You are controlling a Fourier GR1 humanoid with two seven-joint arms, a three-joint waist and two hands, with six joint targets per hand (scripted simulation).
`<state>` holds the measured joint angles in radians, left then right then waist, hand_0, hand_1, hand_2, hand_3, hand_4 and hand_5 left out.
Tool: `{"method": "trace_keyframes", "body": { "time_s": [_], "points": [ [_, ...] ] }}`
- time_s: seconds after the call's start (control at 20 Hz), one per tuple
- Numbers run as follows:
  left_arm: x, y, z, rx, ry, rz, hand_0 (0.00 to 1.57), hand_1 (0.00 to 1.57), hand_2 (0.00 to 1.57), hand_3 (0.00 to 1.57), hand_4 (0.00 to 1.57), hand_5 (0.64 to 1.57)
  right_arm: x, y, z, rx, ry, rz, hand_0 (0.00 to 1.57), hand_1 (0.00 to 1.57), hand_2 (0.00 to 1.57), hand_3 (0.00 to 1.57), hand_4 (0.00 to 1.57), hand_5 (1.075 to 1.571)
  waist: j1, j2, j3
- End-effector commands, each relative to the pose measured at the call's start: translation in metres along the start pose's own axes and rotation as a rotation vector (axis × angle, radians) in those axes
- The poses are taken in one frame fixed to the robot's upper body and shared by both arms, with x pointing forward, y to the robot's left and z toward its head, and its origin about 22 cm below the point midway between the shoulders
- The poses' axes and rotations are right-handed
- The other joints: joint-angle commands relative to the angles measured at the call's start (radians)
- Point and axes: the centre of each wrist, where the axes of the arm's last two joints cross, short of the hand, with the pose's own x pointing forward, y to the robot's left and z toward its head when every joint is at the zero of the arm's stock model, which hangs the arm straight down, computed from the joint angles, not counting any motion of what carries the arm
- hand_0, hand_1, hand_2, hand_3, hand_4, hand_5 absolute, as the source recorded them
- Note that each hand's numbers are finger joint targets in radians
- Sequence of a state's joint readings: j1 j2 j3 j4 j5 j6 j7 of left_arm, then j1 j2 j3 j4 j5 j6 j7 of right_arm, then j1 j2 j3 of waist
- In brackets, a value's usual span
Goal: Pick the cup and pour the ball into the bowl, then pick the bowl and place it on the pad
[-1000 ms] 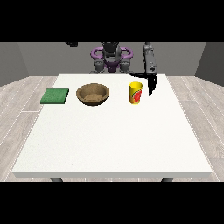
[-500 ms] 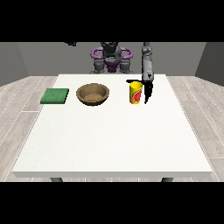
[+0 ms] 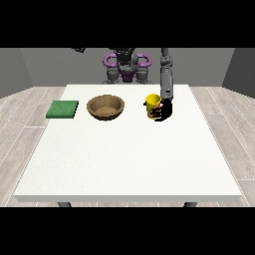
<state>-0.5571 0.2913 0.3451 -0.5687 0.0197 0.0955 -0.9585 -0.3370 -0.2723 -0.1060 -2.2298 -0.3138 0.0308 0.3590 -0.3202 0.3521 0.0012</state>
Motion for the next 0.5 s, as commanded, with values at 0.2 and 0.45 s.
{"method": "trace_keyframes", "body": {
  "time_s": [0.2,0.45],
  "points": [
    [-0.003,-0.016,0.007,-0.068,0.059,-0.171,1.33,1.33,1.57,1.57,1.07,1.481,-0.023,-0.039,0.008,-0.068,0.116,-0.048,0.00,0.00,0.00,0.00,0.09,1.559,0.038,-0.125,-0.0007],
    [0.016,-0.063,-0.020,-0.160,0.038,-0.320,1.36,1.36,1.57,1.57,1.12,1.499,-0.048,-0.036,0.012,-0.086,0.197,-0.044,0.00,0.00,0.00,0.00,0.19,1.558,0.064,-0.221,0.0000]
  ]
}}
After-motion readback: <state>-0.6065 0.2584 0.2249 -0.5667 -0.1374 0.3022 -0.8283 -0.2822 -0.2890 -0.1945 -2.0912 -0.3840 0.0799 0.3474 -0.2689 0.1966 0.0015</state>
